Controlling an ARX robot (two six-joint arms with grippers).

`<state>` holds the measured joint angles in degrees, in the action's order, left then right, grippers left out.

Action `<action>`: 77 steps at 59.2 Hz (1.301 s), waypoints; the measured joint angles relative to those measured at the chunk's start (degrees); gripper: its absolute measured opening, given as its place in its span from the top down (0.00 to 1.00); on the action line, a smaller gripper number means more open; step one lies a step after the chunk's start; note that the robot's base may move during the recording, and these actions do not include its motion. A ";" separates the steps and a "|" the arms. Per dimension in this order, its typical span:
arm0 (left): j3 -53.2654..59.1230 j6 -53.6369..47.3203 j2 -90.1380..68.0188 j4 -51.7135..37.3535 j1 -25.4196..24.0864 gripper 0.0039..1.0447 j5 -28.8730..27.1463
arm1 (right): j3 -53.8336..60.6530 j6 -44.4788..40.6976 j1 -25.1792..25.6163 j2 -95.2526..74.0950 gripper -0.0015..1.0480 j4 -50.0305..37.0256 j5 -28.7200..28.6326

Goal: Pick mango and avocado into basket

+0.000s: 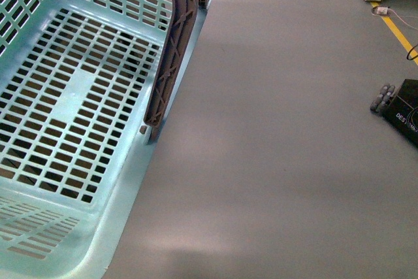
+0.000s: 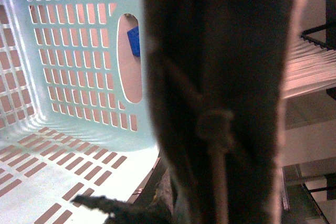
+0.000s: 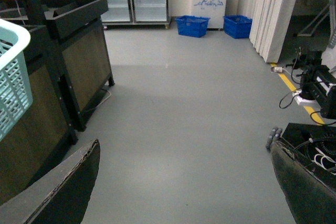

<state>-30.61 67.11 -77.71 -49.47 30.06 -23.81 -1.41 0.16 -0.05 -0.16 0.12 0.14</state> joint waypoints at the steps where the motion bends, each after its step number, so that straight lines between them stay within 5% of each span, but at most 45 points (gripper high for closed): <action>1: 0.00 0.02 0.00 0.00 0.00 0.95 0.02 | 0.00 -0.02 0.00 0.00 0.08 0.00 -0.04; 77: 0.02 0.24 0.02 0.00 0.50 0.95 0.63 | 0.00 -0.02 0.00 0.00 0.08 -0.02 0.07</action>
<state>-30.59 67.35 -77.69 -49.47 30.57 -23.18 -1.41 0.14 -0.05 -0.16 0.10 0.21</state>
